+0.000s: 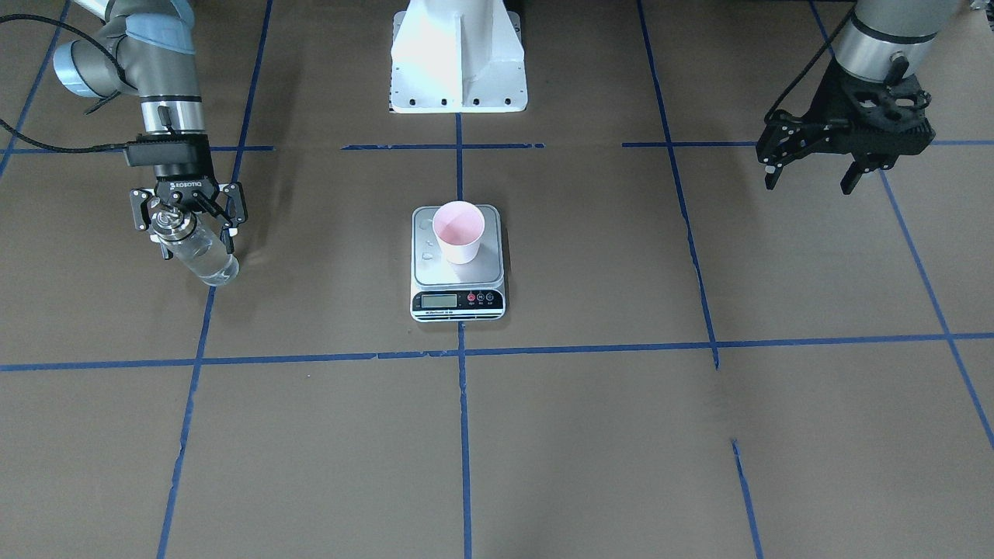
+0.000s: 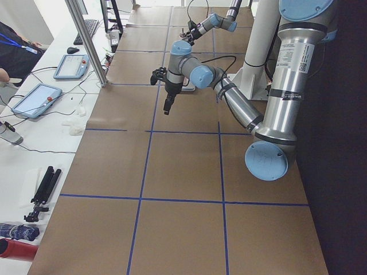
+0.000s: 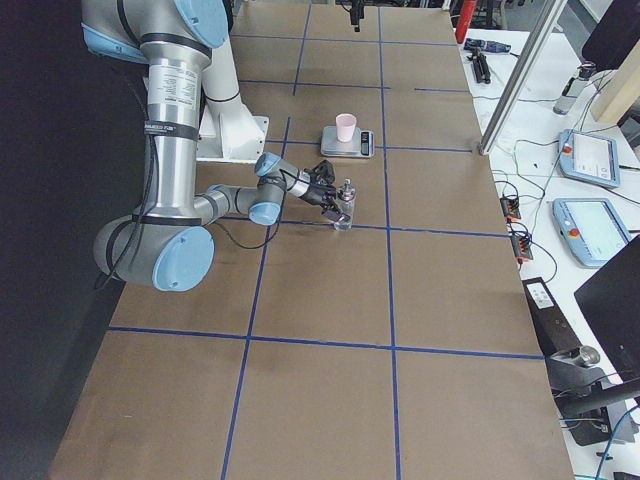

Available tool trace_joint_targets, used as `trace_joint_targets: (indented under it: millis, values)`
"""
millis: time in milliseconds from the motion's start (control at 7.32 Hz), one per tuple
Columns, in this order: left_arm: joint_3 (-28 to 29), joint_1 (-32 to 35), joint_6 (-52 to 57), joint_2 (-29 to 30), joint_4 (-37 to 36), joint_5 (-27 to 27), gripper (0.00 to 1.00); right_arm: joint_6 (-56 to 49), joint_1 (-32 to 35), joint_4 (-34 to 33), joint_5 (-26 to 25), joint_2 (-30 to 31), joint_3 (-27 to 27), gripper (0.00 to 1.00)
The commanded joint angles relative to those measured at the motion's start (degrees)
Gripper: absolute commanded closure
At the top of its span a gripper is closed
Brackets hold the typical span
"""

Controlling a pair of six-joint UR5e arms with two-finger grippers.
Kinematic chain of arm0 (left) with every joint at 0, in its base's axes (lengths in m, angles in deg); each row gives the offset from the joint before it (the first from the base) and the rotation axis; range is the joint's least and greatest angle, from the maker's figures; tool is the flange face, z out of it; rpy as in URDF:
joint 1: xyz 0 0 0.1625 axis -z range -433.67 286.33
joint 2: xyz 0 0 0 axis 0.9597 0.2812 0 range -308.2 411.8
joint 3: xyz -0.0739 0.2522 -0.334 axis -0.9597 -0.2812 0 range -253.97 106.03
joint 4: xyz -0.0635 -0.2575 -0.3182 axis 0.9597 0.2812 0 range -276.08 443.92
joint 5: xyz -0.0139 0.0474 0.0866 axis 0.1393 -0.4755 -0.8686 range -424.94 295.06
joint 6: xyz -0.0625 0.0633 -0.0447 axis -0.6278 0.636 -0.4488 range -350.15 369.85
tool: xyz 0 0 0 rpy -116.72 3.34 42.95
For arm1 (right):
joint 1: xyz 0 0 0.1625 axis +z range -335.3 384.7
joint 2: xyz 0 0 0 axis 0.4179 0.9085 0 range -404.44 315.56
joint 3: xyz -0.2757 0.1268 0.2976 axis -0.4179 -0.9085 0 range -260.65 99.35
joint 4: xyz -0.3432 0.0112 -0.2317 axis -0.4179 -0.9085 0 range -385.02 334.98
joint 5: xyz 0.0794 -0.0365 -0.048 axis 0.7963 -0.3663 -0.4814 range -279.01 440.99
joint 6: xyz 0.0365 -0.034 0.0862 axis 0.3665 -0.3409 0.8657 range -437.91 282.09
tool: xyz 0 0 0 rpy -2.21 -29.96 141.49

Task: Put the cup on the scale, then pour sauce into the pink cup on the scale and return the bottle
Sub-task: 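Lift the bottle with the right gripper and carry it toward the cup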

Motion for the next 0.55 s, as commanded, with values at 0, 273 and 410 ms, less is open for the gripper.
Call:
trace_joint_targets:
  millis: [0,273,410]
  values:
    - [-0.24,0.29,-0.09,0.00,-0.03,0.09,0.00,-0.16,0.61,0.15,0.27,-1.17,1.13,1.00]
    - [-0.33,0.81,0.00,-0.09,-0.03,0.17,0.00,-0.51,1.58,-0.46,1.50,-2.31,3.59,1.00]
    - [-0.42,0.99,0.26,-0.09,-0.03,0.17,0.00,-1.47,1.67,-1.07,1.24,-2.83,4.64,1.00]
